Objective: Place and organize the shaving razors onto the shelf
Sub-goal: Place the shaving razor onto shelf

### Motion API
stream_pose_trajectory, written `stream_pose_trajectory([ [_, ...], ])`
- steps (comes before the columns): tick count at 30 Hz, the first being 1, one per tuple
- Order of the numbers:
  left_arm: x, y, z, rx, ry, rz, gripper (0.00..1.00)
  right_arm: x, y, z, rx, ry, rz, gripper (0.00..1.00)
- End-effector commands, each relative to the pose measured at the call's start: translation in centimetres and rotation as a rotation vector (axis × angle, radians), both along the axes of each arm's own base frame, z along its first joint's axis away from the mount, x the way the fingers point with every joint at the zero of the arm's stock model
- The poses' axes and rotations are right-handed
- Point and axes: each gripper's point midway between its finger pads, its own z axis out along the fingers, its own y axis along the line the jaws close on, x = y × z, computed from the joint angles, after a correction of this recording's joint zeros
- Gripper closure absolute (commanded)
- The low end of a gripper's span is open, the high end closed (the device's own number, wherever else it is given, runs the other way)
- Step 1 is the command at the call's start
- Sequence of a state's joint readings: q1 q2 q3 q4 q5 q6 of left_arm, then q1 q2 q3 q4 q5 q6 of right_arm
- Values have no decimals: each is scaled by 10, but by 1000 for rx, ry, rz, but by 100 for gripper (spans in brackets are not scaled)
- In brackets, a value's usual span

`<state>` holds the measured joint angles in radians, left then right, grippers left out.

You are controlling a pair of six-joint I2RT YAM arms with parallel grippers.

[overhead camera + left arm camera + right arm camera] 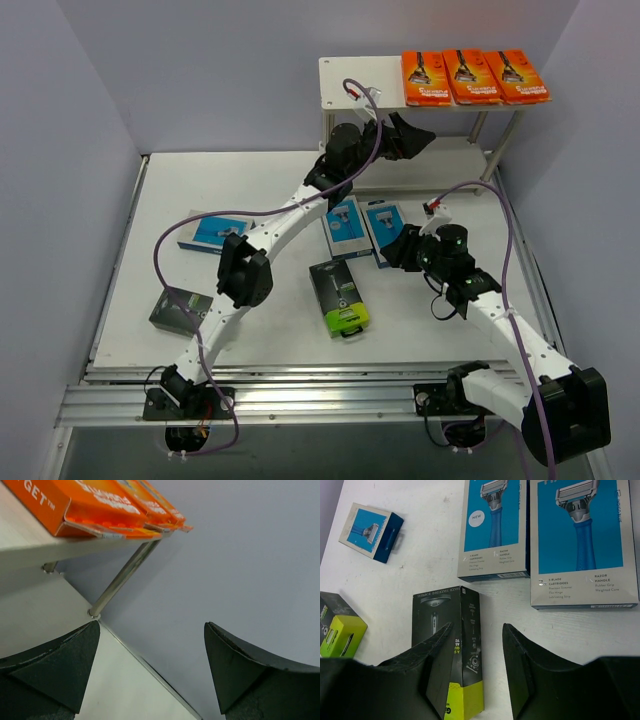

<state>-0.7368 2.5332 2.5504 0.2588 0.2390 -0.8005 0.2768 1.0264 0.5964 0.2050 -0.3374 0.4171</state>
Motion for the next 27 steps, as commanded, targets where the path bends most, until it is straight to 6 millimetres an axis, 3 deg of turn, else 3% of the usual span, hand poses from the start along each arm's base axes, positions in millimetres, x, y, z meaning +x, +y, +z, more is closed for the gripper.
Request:
stream_pose_trajectory([
  [1, -37, 27, 87, -50, -151, -41, 6, 4, -1, 17, -8, -47, -14, 61],
  [3, -41, 37, 97, -47, -162, -38, 6, 3, -4, 18, -10, -43, -30, 61],
  [4, -51, 45, 114, -62, -188, -45, 6, 3, -5, 19, -10, -44, -35, 61],
  [5, -53, 50, 119, -61, -200, -42, 6, 3, -6, 20, -10, -45, -44, 61],
  [6, -51, 53, 110, -43, -190, -38, 6, 3, -6, 22, -6, -47, -49, 61],
  [7, -62, 63, 129, -55, -219, -36, 6, 4, -6, 23, -3, -49, -50, 61],
  [8, -66, 68, 133, -42, -238, -33, 6, 5, -7, 25, -4, -49, -59, 61],
  [9, -63, 72, 120, -11, -221, -28, 6, 6, -7, 26, -6, -51, -62, 61],
  [10, -76, 85, 140, -21, -252, -22, 6, 6, -6, 27, -11, -50, -62, 61],
  [11, -80, 92, 142, -7, -270, -15, 6, 9, -6, 35, -14, -61, -65, 61],
  [12, -74, 99, 123, 27, -244, -2, 6, 12, -7, 40, -26, -73, -70, 61],
  [13, -87, 116, 144, 13, -275, 10, 6, 14, -6, 45, -32, -83, -68, 61],
  [16, -95, 154, 142, 57, -290, 58, 6, 23, -4, 73, -52, -127, -65, 61],
  [17, -95, 164, 136, 92, -283, 74, 6, 28, 0, 92, -45, -161, -60, 62],
  [20, -96, 204, 119, 180, -251, 135, 6, 37, 7, 118, -48, -202, -41, 62],
  [21, -95, 215, 113, 199, -240, 154, 6, 42, 10, 145, -35, -253, -39, 61],
  [23, -97, 245, 94, 255, -208, 206, 6, 49, 18, 160, -33, -267, -24, 61],
  [24, -96, 255, 88, 272, -197, 229, 6, 53, 22, 189, -13, -317, -22, 62],
  [25, -101, 272, 90, 283, -208, 259, 6, 57, 25, 199, -5, -331, -19, 61],
  [26, -102, 277, 65, 323, -161, 254, 6, 65, 31, 202, -6, -328, -14, 61],
  [27, -104, 281, 56, 345, -150, 255, 6, 68, 37, 213, 0, -346, -7, 61],
])
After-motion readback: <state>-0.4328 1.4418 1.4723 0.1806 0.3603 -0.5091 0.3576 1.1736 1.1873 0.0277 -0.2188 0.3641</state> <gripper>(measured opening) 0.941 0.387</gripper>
